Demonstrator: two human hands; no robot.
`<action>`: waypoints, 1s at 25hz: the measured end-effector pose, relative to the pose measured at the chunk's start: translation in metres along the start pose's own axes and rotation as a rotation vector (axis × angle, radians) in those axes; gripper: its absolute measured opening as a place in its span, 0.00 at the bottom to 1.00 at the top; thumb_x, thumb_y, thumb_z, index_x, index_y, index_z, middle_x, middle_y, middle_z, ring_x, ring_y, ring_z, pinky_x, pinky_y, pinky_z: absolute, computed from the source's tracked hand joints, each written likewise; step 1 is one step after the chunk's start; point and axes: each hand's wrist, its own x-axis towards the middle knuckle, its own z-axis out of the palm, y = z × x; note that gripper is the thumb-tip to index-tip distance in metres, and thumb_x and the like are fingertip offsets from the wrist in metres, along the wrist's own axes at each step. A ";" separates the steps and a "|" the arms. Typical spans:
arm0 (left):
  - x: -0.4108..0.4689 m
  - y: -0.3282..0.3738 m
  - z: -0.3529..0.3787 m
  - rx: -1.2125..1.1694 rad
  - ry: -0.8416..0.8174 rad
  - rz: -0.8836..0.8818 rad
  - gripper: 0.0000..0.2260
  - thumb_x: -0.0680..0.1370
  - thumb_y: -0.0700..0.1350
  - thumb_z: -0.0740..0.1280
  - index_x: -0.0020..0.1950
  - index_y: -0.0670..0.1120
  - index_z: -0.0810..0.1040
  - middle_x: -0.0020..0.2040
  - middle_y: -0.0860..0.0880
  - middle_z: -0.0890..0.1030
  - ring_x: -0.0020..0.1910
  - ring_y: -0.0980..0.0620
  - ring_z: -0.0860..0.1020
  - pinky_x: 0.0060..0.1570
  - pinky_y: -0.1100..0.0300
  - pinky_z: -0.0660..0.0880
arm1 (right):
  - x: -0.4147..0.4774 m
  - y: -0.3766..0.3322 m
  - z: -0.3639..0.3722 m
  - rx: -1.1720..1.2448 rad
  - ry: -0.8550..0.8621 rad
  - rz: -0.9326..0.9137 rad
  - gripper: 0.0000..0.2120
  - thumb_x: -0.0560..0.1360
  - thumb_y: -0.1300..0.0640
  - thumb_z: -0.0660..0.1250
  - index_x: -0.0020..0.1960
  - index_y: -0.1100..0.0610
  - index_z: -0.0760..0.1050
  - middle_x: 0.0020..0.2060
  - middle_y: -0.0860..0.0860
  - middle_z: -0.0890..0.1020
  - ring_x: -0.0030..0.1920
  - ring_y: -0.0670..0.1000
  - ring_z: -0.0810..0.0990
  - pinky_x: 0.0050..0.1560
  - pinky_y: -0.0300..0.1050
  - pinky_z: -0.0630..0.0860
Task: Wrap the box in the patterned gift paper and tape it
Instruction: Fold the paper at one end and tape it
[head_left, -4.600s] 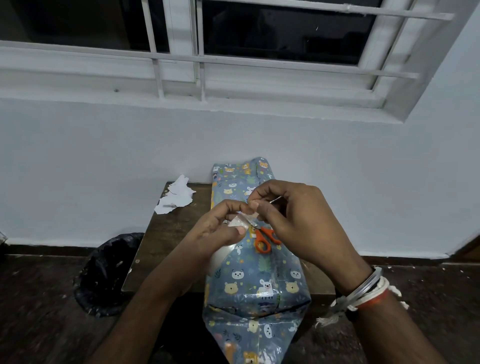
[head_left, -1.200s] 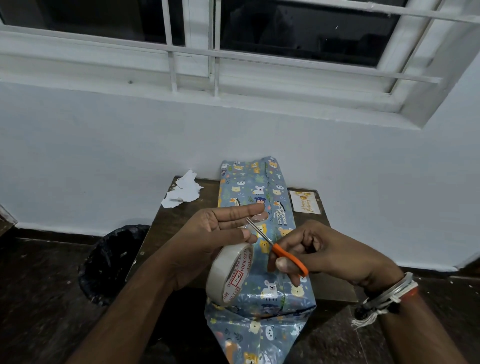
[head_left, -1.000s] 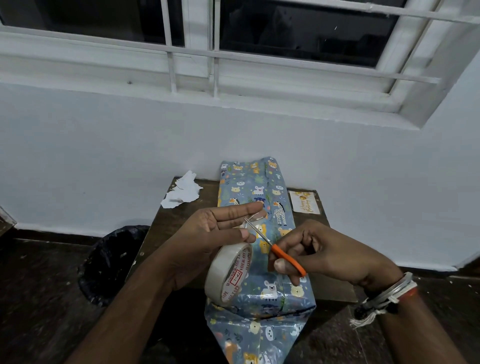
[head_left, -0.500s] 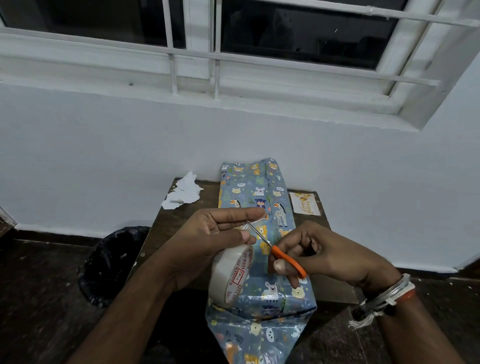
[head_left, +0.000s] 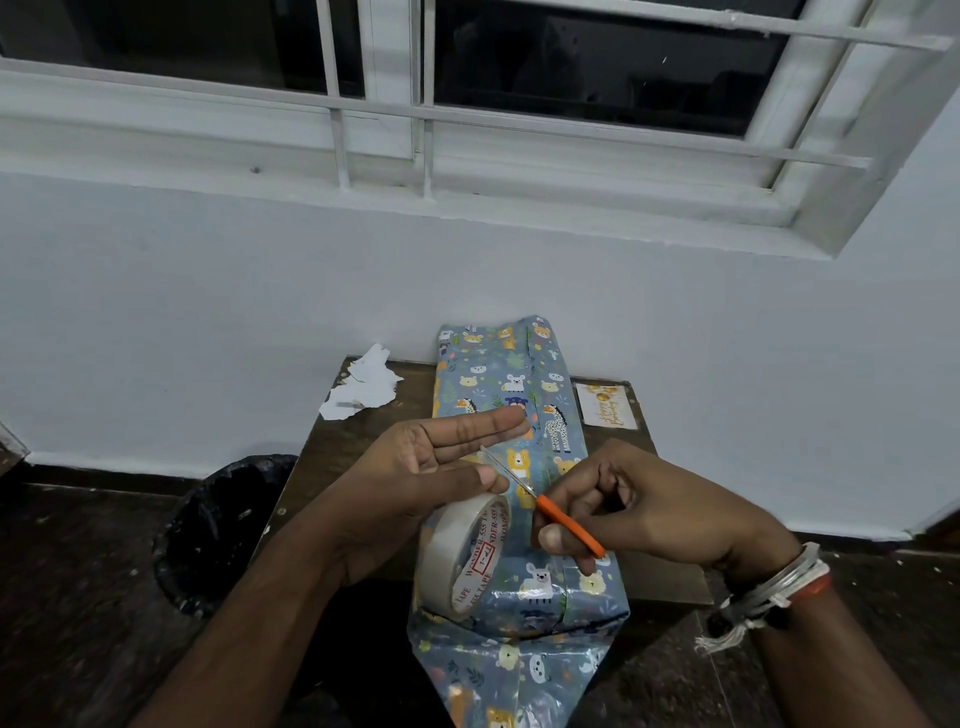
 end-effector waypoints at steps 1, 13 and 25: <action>0.000 0.000 -0.001 0.004 0.001 0.011 0.23 0.75 0.35 0.70 0.70 0.47 0.78 0.69 0.52 0.80 0.51 0.54 0.84 0.54 0.62 0.79 | 0.001 0.000 0.000 -0.009 0.008 -0.003 0.06 0.77 0.57 0.75 0.50 0.59 0.87 0.35 0.58 0.86 0.35 0.50 0.82 0.45 0.45 0.78; -0.008 0.005 -0.015 0.049 0.065 0.101 0.31 0.72 0.34 0.71 0.74 0.53 0.73 0.71 0.55 0.78 0.46 0.54 0.84 0.52 0.63 0.79 | 0.021 0.008 0.003 -0.589 0.922 0.060 0.11 0.69 0.52 0.78 0.39 0.51 0.76 0.32 0.45 0.82 0.33 0.45 0.78 0.35 0.43 0.71; -0.013 0.004 -0.010 0.024 0.113 0.166 0.36 0.71 0.32 0.71 0.75 0.56 0.69 0.70 0.53 0.79 0.47 0.50 0.84 0.53 0.56 0.81 | 0.056 -0.011 0.028 -0.280 0.768 0.080 0.06 0.79 0.52 0.72 0.49 0.53 0.85 0.37 0.47 0.86 0.39 0.48 0.84 0.44 0.45 0.81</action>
